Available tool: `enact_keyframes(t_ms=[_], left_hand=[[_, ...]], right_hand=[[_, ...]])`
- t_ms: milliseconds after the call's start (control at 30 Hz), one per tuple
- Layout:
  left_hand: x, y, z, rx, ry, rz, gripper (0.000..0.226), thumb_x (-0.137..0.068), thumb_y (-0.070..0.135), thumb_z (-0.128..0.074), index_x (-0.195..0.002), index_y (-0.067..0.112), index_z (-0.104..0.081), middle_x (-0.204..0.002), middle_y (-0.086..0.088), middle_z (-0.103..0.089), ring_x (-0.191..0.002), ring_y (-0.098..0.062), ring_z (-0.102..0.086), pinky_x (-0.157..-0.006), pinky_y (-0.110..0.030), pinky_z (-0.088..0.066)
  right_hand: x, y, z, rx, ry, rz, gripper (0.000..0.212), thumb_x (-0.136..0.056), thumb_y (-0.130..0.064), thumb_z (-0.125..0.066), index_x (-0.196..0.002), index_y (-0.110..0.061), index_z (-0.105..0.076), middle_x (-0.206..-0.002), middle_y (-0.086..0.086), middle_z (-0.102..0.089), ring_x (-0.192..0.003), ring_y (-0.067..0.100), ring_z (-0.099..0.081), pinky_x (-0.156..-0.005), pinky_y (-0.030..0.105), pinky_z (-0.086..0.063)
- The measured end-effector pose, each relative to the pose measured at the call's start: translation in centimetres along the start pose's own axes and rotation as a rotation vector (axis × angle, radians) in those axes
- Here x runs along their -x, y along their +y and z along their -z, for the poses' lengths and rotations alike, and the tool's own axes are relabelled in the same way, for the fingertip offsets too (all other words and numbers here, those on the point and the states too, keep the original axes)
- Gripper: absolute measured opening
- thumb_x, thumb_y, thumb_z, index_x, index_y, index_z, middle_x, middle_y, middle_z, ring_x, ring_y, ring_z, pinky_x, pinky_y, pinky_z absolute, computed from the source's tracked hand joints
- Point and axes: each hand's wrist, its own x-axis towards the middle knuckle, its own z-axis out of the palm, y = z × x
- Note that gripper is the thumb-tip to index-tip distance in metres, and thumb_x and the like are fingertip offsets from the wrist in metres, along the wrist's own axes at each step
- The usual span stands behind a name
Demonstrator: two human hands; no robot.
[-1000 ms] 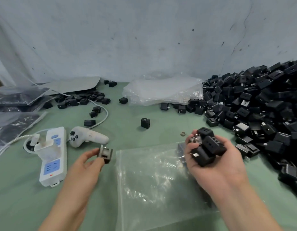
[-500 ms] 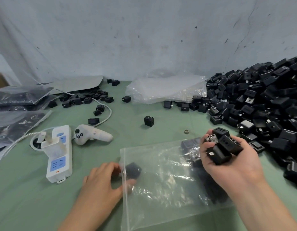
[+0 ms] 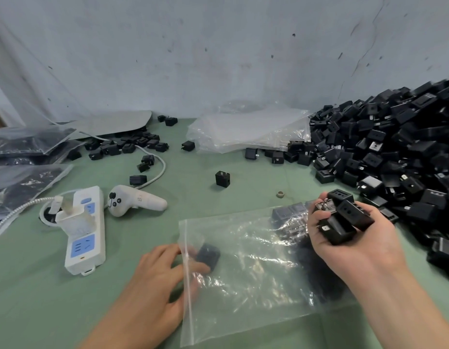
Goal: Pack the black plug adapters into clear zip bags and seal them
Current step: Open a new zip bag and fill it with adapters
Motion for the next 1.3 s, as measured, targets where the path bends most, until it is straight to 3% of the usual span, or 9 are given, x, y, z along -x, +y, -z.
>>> enact_keyframes(t_ms=[167,367,533,700,833,933,1033,1100,1300], left_hand=[[-0.9,0.0,-0.1,0.008,-0.048,-0.031,0.012,-0.089,0.043,-0.047,-0.093,0.04,-0.059,-0.117,0.024,-0.053,-0.114,0.0,-0.047,-0.098,-0.022,-0.032],[-2.9,-0.2,-0.4,-0.018,-0.106,-0.104,0.029,-0.094,0.04,-0.048,-0.119,0.045,-0.062,-0.131,0.039,-0.043,-0.122,0.011,-0.038,-0.105,-0.015,-0.029],[-4.1,0.0,-1.0,0.0,-0.166,-0.094,0.044,-0.092,0.056,-0.03,-0.13,0.053,-0.052,-0.133,0.041,-0.039,-0.123,0.014,-0.038,-0.104,-0.011,-0.032],[-4.8,0.9,-1.6,0.041,-0.075,-0.055,0.035,-0.092,0.063,-0.038,-0.123,0.049,-0.047,-0.121,0.034,-0.051,-0.113,0.013,-0.048,-0.095,-0.011,-0.042],[-5.6,1.5,-2.3,-0.054,-0.078,-0.103,0.048,-0.096,0.061,-0.036,-0.137,0.039,-0.046,-0.108,0.029,-0.046,-0.099,0.004,-0.046,-0.094,-0.019,-0.041],[-5.9,1.9,-2.4,-0.056,-0.003,-0.091,0.031,-0.098,0.044,-0.048,-0.125,0.033,-0.061,-0.1,0.014,-0.057,-0.092,-0.01,-0.055,-0.086,-0.03,-0.048],[-5.8,2.4,-2.4,-0.033,0.014,-0.141,0.034,-0.093,0.018,-0.05,-0.119,0.027,-0.07,-0.117,0.001,-0.065,-0.102,-0.019,-0.063,-0.095,-0.035,-0.051],[-5.3,2.3,-2.2,-0.024,0.01,-0.157,0.043,-0.089,0.025,-0.041,-0.12,0.031,-0.07,-0.126,-0.003,-0.061,-0.108,-0.021,-0.063,-0.098,-0.033,-0.047],[-5.5,2.3,-1.4,0.047,0.051,-0.167,0.024,-0.093,0.039,-0.059,-0.114,0.038,-0.068,-0.094,0.034,-0.053,-0.089,0.012,-0.051,-0.085,-0.014,-0.043]], right_hand=[[-0.1,0.0,-0.1,-0.002,0.006,0.012,0.033,-0.089,-0.019,-0.051,-0.113,-0.003,-0.067,-0.102,0.009,-0.07,-0.084,0.023,-0.063,-0.053,0.025,-0.05],[-0.1,0.0,-0.2,0.001,0.014,0.004,0.033,-0.091,-0.02,-0.049,-0.111,-0.001,-0.067,-0.1,0.009,-0.07,-0.084,0.022,-0.062,-0.054,0.024,-0.05],[-0.4,0.2,0.0,-0.004,0.018,-0.01,0.031,-0.09,-0.02,-0.049,-0.107,-0.001,-0.067,-0.096,0.01,-0.07,-0.08,0.023,-0.062,-0.053,0.024,-0.049],[-0.8,0.0,0.0,-0.01,0.022,-0.019,0.033,-0.089,-0.02,-0.051,-0.109,0.001,-0.068,-0.097,0.011,-0.07,-0.081,0.023,-0.062,-0.052,0.024,-0.049],[-1.0,-0.3,-0.2,-0.017,0.007,-0.014,0.031,-0.09,-0.02,-0.05,-0.106,0.0,-0.068,-0.097,0.01,-0.071,-0.082,0.023,-0.063,-0.053,0.024,-0.05],[-0.9,-0.4,-0.3,-0.022,-0.007,-0.016,0.03,-0.09,-0.02,-0.05,-0.101,0.0,-0.069,-0.094,0.011,-0.07,-0.082,0.023,-0.062,-0.052,0.024,-0.05],[-0.8,-0.4,-0.3,-0.023,-0.009,-0.01,0.029,-0.089,-0.02,-0.05,-0.099,0.0,-0.069,-0.09,0.012,-0.069,-0.082,0.023,-0.062,-0.052,0.025,-0.05],[-0.8,-0.5,-0.3,-0.025,-0.016,-0.009,0.029,-0.089,-0.02,-0.05,-0.099,0.0,-0.069,-0.088,0.013,-0.069,-0.08,0.023,-0.061,-0.052,0.025,-0.05],[-1.0,-0.7,-0.5,-0.035,-0.042,-0.016,0.028,-0.086,-0.018,-0.05,-0.094,0.001,-0.069,-0.086,0.012,-0.068,-0.075,0.022,-0.061,-0.051,0.024,-0.05]])
